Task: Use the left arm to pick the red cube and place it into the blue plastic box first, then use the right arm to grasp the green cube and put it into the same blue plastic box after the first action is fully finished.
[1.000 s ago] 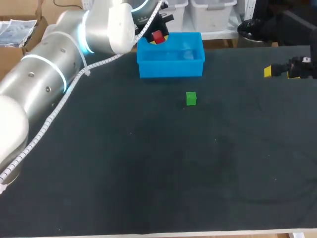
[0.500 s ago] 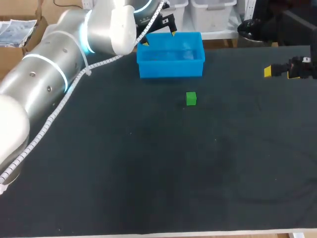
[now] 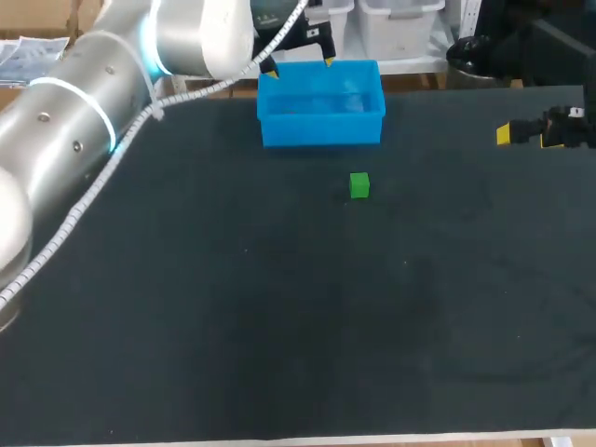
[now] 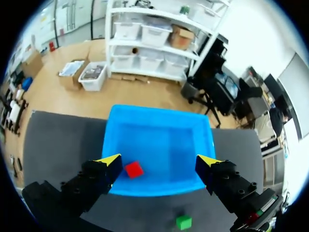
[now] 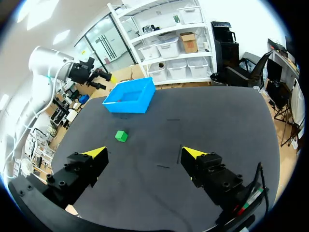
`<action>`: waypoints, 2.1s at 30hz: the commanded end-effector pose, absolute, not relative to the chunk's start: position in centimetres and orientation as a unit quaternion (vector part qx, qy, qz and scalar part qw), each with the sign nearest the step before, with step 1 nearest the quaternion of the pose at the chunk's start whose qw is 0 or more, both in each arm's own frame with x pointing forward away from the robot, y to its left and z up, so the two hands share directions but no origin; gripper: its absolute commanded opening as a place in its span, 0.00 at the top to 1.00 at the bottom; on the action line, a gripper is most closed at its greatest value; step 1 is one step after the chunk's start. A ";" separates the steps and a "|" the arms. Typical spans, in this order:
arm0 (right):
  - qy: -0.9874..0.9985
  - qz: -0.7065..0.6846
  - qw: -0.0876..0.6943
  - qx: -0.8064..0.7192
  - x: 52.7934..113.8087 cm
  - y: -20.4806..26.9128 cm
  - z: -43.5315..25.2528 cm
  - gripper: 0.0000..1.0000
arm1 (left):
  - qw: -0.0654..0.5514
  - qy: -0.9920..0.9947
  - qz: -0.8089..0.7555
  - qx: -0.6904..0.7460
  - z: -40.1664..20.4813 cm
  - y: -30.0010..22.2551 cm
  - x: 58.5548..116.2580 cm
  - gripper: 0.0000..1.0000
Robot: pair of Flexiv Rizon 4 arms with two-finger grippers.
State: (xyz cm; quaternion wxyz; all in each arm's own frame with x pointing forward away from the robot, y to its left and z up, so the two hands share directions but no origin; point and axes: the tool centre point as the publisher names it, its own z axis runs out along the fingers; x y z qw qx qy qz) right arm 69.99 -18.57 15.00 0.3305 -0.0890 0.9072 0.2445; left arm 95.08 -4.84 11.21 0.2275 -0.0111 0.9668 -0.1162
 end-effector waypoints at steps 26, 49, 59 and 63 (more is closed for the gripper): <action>0.907 0.244 0.330 -0.089 70.0 -18.6 15.0 0.00 | 0.220 0.959 -0.136 0.119 12.2 -1.7 80.1 0.00; 0.907 0.244 0.330 -0.089 70.0 -18.6 15.0 0.00 | 0.208 0.964 -0.093 0.139 11.6 -1.9 78.8 0.00; 0.907 0.244 0.330 -0.089 70.0 -18.6 15.0 0.00 | 0.225 0.959 -0.086 0.146 10.7 -0.7 78.9 0.00; 0.907 0.244 0.330 -0.089 70.0 -18.6 15.0 0.00 | 0.246 0.952 -0.084 0.162 10.6 0.3 79.0 0.00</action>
